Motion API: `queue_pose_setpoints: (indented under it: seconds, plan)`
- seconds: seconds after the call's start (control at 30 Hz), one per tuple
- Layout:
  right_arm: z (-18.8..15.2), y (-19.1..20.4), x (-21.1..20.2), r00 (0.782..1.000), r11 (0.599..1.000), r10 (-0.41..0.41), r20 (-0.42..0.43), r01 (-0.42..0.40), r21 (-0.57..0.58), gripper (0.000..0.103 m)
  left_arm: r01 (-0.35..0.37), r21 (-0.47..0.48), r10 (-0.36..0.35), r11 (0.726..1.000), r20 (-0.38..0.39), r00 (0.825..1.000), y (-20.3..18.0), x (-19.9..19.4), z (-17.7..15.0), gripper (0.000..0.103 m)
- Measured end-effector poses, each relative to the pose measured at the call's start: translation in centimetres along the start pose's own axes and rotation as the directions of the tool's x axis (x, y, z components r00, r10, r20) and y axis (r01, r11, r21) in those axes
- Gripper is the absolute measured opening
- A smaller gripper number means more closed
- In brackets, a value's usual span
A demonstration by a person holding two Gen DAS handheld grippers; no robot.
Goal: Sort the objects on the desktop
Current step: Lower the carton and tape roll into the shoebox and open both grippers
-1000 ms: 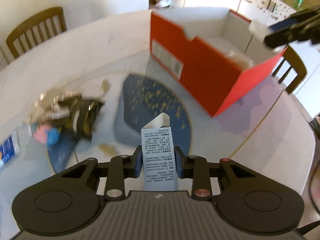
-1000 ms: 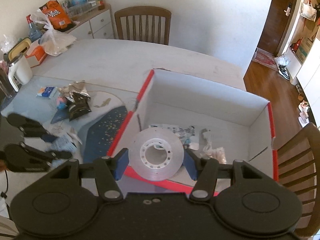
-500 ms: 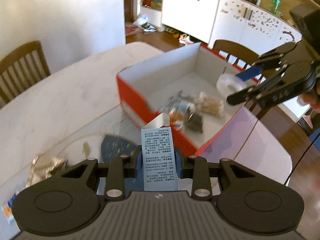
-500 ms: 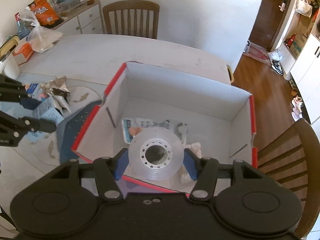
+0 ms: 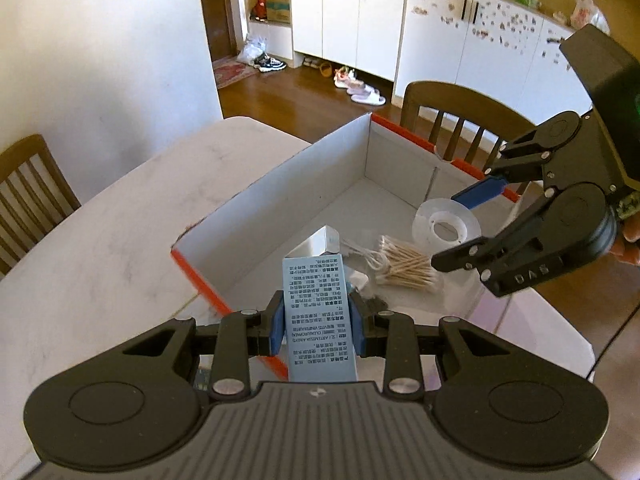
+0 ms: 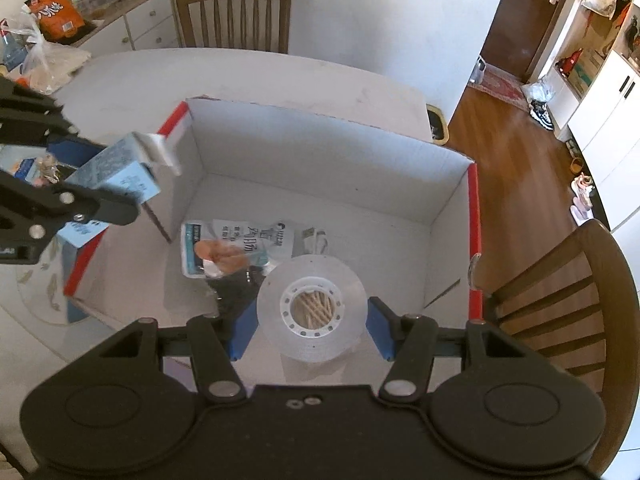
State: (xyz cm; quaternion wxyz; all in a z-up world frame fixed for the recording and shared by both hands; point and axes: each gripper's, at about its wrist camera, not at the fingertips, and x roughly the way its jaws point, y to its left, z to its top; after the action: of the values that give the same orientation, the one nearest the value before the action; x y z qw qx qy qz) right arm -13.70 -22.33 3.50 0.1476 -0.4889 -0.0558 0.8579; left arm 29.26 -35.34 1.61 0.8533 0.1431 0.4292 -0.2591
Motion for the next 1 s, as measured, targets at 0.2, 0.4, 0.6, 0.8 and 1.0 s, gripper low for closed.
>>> queue_pose_setpoints:
  seconds: [0.2, 0.4, 0.6, 0.8, 1.0]
  plan:
    - [0.5, -0.9, 1.7, 0.999, 1.000, -0.003, -0.044, 0.004, 0.022, 0.058, -0.010, 0.043, 0.012, 0.999, -0.045, 0.999, 0.2, 2.7, 2.0, 0.031]
    - [0.9, -1.3, 3.5, 0.995, 0.999, 0.023, -0.098, -0.020, 0.032, 0.058, -0.004, 0.033, 0.008, 0.999, -0.125, 0.992, 0.8, 6.1, 3.2, 0.031]
    - [1.0, -0.6, 5.4, 0.990, 1.000, -0.006, -0.139, 0.006, 0.000, 0.058, -0.025, 0.075, 0.038, 0.997, -0.169, 0.985, 0.7, 8.9, 3.6, 0.031]
    - [0.7, -0.6, 6.8, 0.984, 1.000, 0.029, -0.178, -0.030, 0.000, 0.058, -0.036, 0.113, 0.057, 0.993, -0.188, 0.981, 0.1, 10.7, 3.6, 0.031]
    - [0.6, 0.2, 7.4, 0.977, 0.999, 0.037, -0.209, -0.039, -0.004, 0.058, -0.017, 0.101, 0.041, 0.995, -0.239, 0.970, 0.5, 12.2, 3.3, 0.031]
